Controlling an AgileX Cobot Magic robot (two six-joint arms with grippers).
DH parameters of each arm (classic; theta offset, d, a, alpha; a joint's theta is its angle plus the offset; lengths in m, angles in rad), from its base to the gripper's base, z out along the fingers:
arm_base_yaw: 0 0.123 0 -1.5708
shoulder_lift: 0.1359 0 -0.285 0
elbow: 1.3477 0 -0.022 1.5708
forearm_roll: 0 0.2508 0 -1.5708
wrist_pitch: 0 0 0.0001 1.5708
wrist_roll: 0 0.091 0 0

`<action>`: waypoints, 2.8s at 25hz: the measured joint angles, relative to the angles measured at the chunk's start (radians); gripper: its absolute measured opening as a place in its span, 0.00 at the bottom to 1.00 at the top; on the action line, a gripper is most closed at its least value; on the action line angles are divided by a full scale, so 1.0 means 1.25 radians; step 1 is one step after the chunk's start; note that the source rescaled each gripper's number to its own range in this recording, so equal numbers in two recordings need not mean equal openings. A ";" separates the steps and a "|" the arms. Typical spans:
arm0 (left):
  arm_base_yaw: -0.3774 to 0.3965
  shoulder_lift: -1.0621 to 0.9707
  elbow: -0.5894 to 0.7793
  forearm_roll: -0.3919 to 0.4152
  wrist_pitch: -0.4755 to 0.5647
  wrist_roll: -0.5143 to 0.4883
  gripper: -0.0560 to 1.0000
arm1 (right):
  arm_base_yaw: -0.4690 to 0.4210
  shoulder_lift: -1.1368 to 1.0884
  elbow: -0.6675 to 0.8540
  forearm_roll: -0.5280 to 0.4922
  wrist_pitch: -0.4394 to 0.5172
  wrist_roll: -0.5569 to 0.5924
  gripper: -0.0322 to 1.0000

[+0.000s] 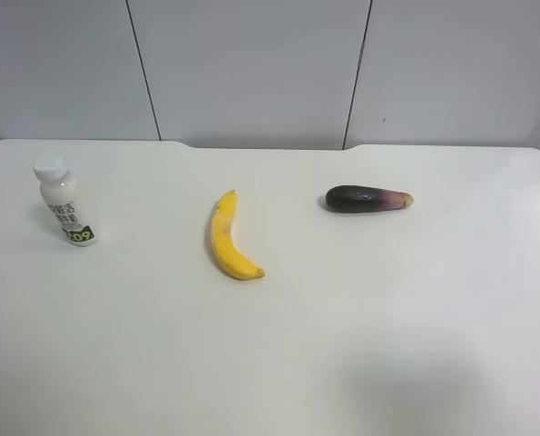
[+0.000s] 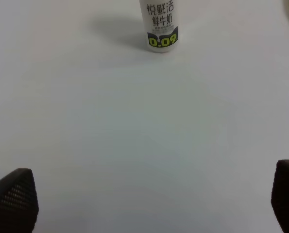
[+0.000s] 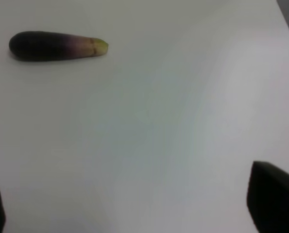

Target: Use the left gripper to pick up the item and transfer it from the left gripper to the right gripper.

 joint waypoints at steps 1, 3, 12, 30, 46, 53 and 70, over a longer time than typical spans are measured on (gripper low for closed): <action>0.000 0.000 0.000 0.000 0.000 0.000 0.94 | 0.000 0.000 0.000 0.000 0.000 0.000 1.00; 0.000 0.000 0.000 0.000 0.000 0.000 0.94 | 0.000 0.000 0.000 0.000 0.000 0.000 1.00; 0.000 0.000 0.000 0.000 0.000 0.000 0.94 | 0.000 0.000 0.000 0.000 0.000 0.000 1.00; 0.000 0.105 -0.059 -0.003 -0.014 0.005 0.99 | 0.000 0.000 0.000 0.000 0.000 0.000 1.00; 0.000 0.625 -0.397 0.051 0.009 -0.103 0.99 | 0.000 0.000 0.000 0.000 0.000 0.000 1.00; -0.028 0.832 -0.523 0.084 0.020 -0.154 0.99 | 0.000 0.000 0.000 0.000 0.000 0.000 1.00; -0.084 1.206 -0.663 0.078 0.018 -0.234 1.00 | 0.000 0.000 0.000 0.000 0.000 0.000 1.00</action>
